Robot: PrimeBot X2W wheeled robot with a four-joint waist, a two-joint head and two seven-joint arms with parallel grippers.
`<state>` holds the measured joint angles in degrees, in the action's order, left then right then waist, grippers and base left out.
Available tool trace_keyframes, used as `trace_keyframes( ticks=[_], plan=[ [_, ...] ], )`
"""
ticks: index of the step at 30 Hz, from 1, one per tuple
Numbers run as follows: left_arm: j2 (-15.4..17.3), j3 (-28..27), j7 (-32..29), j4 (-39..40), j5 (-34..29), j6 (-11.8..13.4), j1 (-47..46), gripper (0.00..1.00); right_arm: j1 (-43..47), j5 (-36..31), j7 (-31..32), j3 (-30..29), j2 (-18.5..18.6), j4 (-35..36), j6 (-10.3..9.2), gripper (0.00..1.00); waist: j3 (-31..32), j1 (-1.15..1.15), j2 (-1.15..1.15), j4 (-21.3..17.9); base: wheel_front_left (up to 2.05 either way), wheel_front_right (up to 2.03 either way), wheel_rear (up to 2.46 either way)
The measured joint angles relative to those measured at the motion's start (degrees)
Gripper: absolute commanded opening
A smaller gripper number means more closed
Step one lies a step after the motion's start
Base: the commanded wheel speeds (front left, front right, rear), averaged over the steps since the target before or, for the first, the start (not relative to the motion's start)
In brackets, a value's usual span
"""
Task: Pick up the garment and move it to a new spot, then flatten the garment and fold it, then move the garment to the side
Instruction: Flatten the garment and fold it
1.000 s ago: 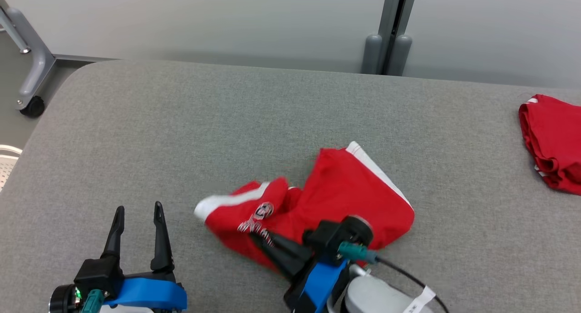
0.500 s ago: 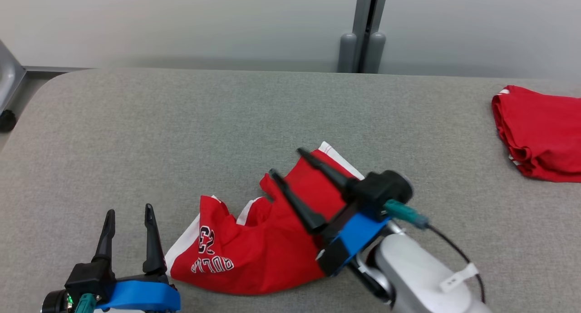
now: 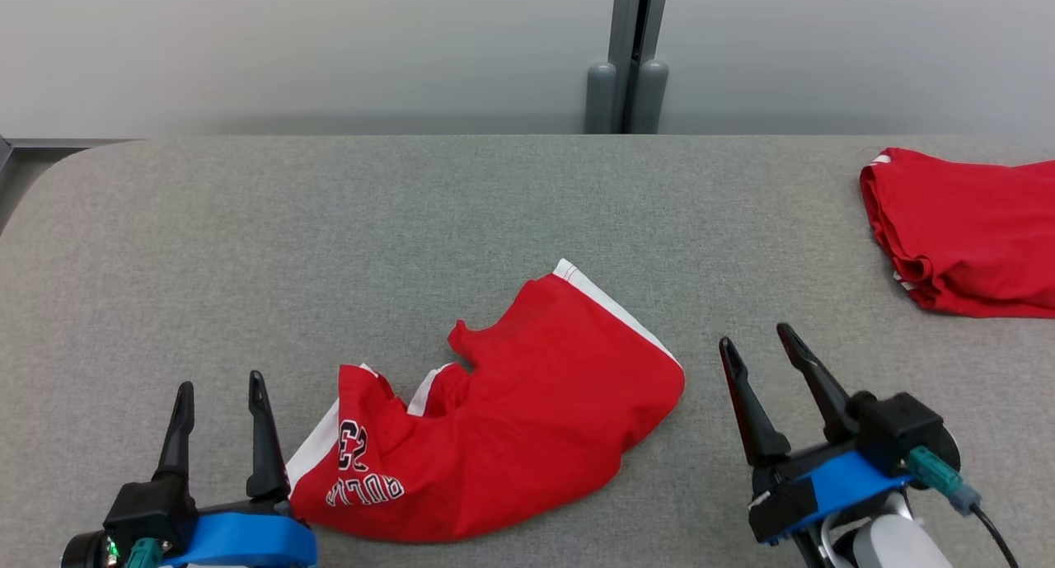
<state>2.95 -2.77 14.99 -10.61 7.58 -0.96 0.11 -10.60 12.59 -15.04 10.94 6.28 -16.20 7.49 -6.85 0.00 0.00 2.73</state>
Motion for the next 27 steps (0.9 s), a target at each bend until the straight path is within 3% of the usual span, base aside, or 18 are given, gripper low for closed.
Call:
trace_keyframes(
  ticks=[6,13,21,27],
  plan=[
    [0.0,0.1,0.0,0.3,0.0,0.1,0.6,1.0,0.9,-1.3,0.0,0.1,-0.5,0.1,0.0,1.0,-0.5,0.0,0.0,-0.2,0.0,0.0,0.0],
    [0.0,1.5,0.0,0.4,0.0,0.2,-0.6,1.0,-11.9,-2.0,6.6,5.6,1.1,-3.8,0.0,1.0,-1.6,0.01,0.0,1.3,0.0,0.0,0.0],
    [0.0,3.7,0.0,0.7,1.4,1.5,-1.6,1.0,-28.3,-1.8,13.6,11.9,2.8,-17.0,0.0,1.0,-3.6,0.01,0.0,4.8,0.0,0.0,0.0],
    [0.0,4.5,0.0,0.3,2.3,1.7,-3.1,1.0,-34.5,-0.4,16.3,15.7,2.7,-30.4,0.0,1.0,-5.6,0.01,0.0,7.6,0.0,0.0,0.0]
  ],
)
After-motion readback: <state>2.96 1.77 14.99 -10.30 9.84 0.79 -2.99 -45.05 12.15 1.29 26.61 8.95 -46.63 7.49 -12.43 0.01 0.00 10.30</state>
